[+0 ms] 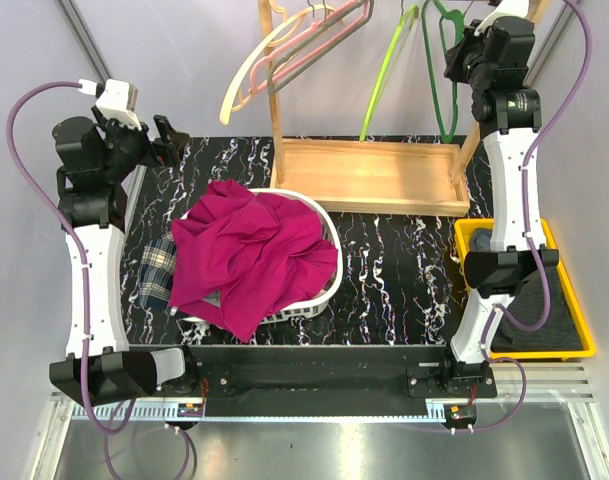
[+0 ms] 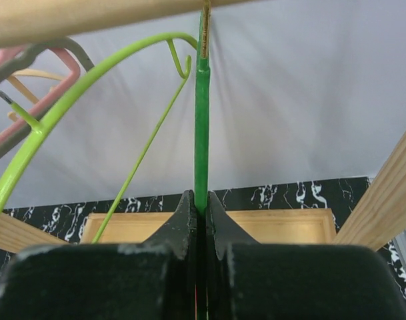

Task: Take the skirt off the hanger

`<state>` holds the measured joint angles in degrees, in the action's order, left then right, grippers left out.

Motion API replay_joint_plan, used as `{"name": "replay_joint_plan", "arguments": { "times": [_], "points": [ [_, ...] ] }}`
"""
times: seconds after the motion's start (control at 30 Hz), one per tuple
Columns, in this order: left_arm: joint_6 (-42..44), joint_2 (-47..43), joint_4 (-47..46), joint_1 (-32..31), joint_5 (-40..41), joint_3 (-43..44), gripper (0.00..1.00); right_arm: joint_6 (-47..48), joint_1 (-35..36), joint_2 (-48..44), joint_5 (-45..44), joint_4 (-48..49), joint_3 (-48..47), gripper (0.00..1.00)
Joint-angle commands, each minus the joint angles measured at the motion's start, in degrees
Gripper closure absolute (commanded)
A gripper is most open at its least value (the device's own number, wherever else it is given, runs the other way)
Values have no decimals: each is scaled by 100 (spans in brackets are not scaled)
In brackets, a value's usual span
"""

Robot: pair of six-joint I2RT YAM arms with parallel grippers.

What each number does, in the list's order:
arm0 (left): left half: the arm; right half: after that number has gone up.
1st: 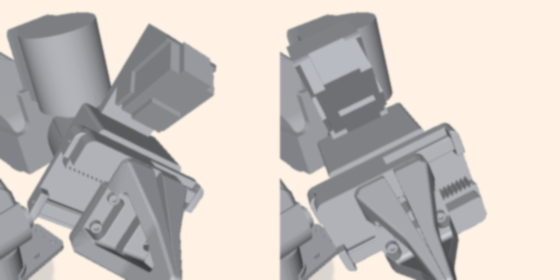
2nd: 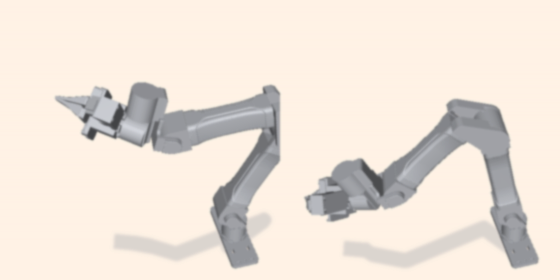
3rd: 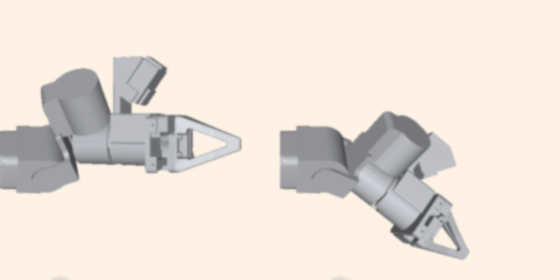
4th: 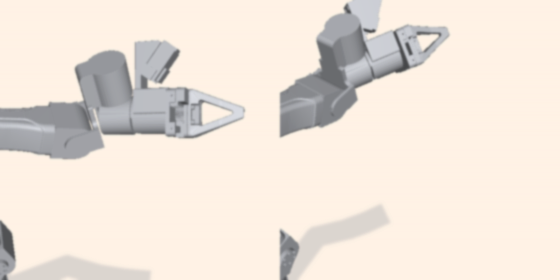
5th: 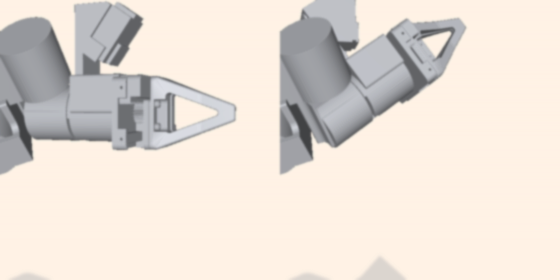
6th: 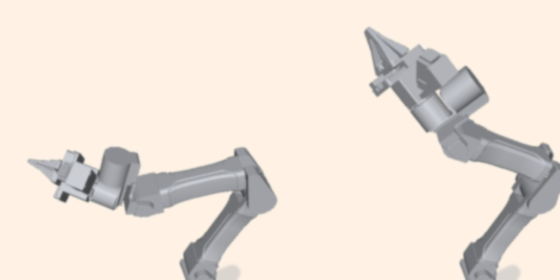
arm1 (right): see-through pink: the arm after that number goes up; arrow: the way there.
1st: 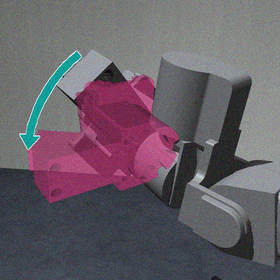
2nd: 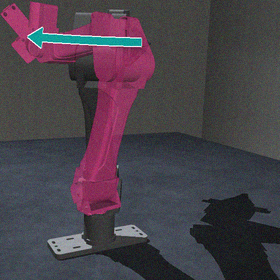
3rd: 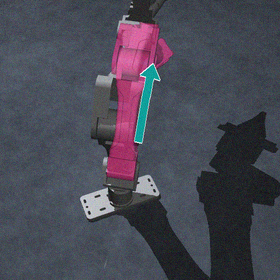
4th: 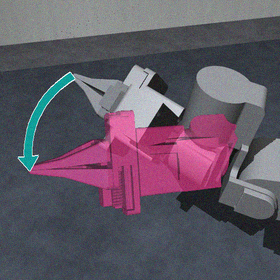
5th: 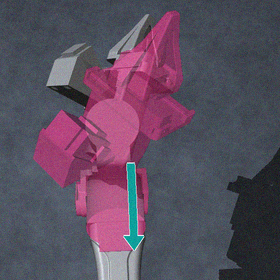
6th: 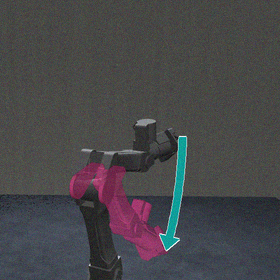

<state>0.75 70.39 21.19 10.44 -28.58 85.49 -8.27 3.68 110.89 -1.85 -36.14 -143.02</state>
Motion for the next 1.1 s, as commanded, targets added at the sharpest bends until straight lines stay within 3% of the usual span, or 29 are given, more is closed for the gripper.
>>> {"name": "replay_joint_plan", "arguments": {
  "times": [0.0, 0.33, 0.37, 0.43, 0.47, 0.5, 0.53, 0.87, 1.07],
  "points": [
    [-58, -219, -317, 2, 71, 125, 1, -25, -43, 73, 71, 161, 186, 100],
    [-225, -271, -309, -7, 80, 187, 1, -69, -43, -876, -18, 696, 1900, 100],
    [-234, -289, -317, -15, 80, 178, 1, -104, -34, -972, 9, 679, 1953, 96],
    [-295, -341, -300, -15, 72, 152, 1, -236, -34, -1095, 105, 661, 2146, 65],
    [-321, -368, -300, -7, 72, 134, 1, -288, -34, -1235, 149, 644, 2208, 19],
    [-348, -420, -282, -15, 46, 117, 1, -393, -34, -1332, 324, 609, 2356, 3],
    [-426, -473, -256, -7, 54, 82, 1, -447, -34, -1429, 386, 573, 2462, 0],
    [-418, -1405, 403, -691, 1055, -630, 1, -483, 115, -4159, 1238, 20, 4563, 0],
    [-348, -1844, 746, -1017, 1337, -938, 1, -438, 545, -5462, 932, -657, 5416, 0]
  ]
}}
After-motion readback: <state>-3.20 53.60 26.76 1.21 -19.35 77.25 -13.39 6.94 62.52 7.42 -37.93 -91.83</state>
